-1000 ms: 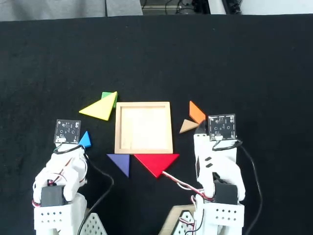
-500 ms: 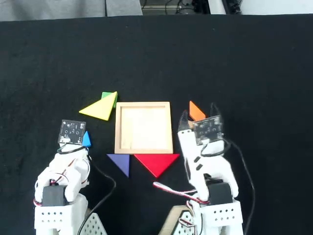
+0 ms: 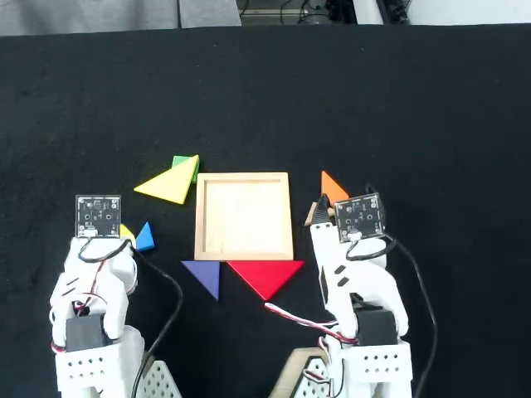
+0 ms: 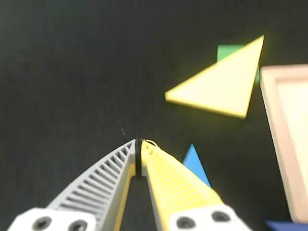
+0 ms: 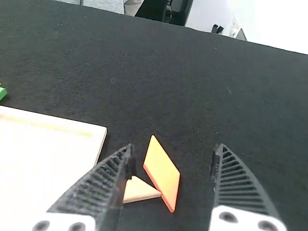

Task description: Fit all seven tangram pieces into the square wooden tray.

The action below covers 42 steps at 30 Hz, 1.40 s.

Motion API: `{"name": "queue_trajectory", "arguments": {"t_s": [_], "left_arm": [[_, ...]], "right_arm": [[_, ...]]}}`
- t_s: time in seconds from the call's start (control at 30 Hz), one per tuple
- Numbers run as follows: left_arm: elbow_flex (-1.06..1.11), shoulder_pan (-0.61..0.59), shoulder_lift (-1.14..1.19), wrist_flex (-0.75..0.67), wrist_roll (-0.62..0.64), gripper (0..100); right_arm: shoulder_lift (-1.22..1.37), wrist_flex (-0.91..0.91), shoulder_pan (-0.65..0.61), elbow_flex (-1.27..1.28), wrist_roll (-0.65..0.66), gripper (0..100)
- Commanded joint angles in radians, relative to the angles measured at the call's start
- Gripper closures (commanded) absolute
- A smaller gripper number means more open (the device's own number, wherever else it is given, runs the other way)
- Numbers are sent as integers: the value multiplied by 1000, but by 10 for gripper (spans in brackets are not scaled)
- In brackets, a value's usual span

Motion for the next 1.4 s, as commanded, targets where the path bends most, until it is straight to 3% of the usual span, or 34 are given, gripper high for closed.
{"name": "queue_trajectory", "arguments": {"t_s": [0.0,0.27,0.53,0.7,1.0,1.37], "left_arm": [[-13,10,-6,-123,-54,970],[22,27,-6,-172,-55,970],[-12,220,-6,-23,-75,970],[-1,232,-6,-21,-269,970],[15,229,-6,-121,-423,970],[25,249,-3,-123,-377,970]], "right_arm": [[-2,9,15,-2,6,740],[-1,9,17,-2,9,743],[1,9,17,-2,9,743],[2,9,17,-2,9,743],[2,9,15,-2,9,743],[2,11,15,-2,9,743]]}}
